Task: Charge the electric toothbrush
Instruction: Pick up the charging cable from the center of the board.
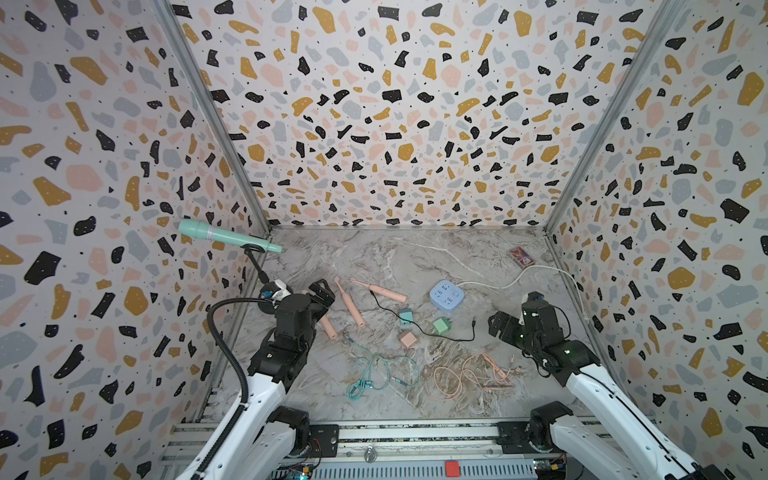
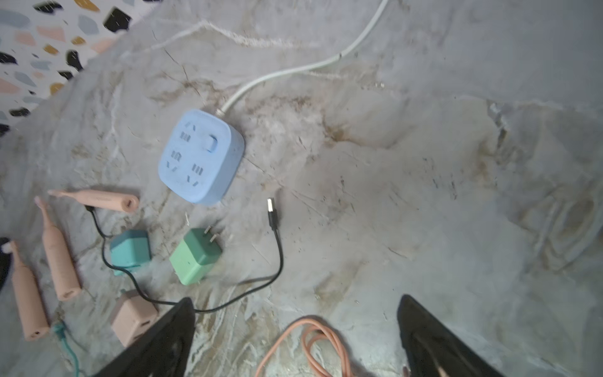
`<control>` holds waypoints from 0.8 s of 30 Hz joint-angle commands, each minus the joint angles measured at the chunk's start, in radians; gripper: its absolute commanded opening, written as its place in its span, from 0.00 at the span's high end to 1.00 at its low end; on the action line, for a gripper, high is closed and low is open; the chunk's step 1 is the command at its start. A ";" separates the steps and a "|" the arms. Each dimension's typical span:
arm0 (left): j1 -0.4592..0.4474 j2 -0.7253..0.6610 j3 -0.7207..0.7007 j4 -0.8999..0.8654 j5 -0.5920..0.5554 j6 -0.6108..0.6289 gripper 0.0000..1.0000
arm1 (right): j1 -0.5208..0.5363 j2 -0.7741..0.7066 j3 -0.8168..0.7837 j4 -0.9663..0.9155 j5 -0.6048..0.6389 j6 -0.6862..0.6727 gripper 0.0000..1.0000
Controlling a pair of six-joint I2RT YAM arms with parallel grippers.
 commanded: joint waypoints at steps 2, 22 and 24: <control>-0.040 0.017 0.041 -0.063 -0.039 -0.013 0.00 | 0.023 0.085 -0.004 -0.011 -0.068 -0.021 0.13; -0.143 0.080 0.049 -0.070 -0.078 -0.086 0.00 | 0.072 0.476 -0.004 0.398 -0.069 -0.098 0.65; -0.146 0.080 0.048 -0.071 -0.081 -0.090 0.01 | 0.079 0.487 -0.008 0.427 -0.056 -0.096 0.66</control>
